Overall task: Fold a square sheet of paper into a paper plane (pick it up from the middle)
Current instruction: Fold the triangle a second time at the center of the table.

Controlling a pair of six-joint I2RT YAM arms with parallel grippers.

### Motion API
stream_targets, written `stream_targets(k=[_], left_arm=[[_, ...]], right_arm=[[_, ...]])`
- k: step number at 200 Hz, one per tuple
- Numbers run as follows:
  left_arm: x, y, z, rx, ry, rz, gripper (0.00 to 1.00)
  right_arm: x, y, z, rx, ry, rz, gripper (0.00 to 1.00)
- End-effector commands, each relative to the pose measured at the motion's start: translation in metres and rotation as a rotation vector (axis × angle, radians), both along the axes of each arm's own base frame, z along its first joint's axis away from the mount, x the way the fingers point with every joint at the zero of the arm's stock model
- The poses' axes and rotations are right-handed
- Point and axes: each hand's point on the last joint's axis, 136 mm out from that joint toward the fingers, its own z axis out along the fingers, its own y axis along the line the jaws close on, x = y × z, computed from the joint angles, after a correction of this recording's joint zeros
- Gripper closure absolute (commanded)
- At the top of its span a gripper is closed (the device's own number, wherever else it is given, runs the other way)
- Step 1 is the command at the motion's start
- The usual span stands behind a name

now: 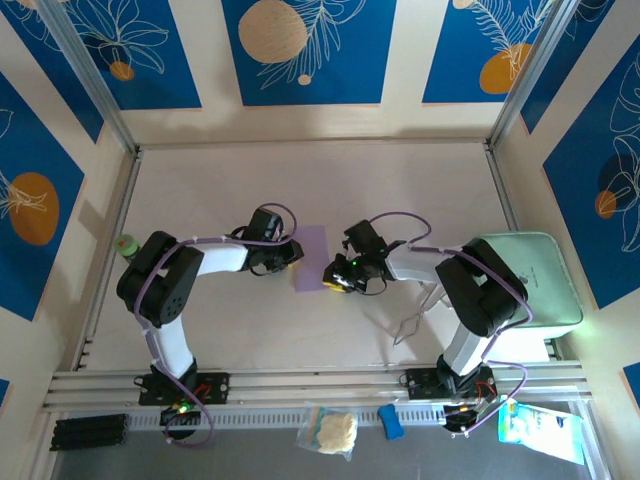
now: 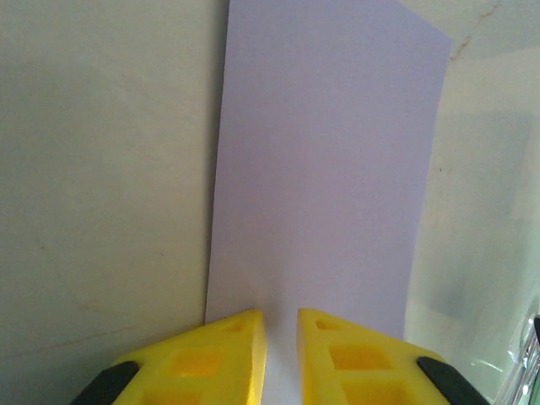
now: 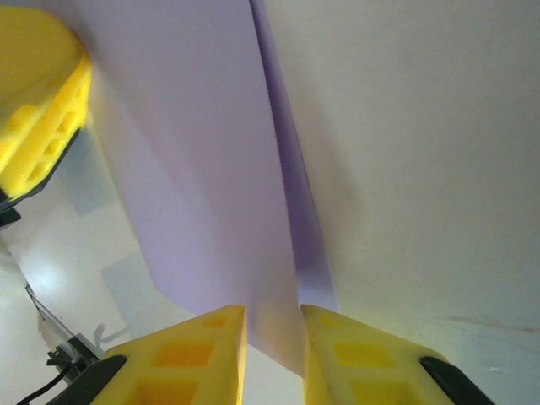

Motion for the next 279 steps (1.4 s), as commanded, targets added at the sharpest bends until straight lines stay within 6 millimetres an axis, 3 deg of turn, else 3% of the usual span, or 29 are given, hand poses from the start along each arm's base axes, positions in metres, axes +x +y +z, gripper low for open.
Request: stream_targets(k=[1,38,97,132,166,219,279], left_arm=[[-0.025,0.019,-0.03,0.073,0.119,0.014,0.79],[-0.024,0.018,-0.029,0.071,0.118,0.011,0.79],[-0.022,0.014,-0.022,0.052,0.103,-0.002,0.78],[-0.01,-0.004,0.005,-0.025,0.024,-0.069,0.75],[0.01,-0.009,0.033,-0.025,-0.069,-0.111,0.71],[0.018,-0.015,0.02,-0.048,-0.061,-0.13,0.73],[0.011,-0.01,-0.004,-0.009,0.008,-0.124,0.76]], right_arm=[[0.008,0.002,0.012,0.05,-0.043,-0.025,0.76],[0.007,0.007,0.006,0.08,-0.017,-0.014,0.76],[0.005,-0.004,0.002,0.049,-0.004,-0.059,0.81],[0.006,-0.011,0.0,0.022,0.019,-0.087,0.96],[0.005,-0.017,0.005,-0.001,0.0,-0.083,1.0],[-0.004,-0.016,0.013,-0.002,0.003,-0.025,1.0],[0.01,0.005,0.032,0.058,-0.059,0.045,1.0]])
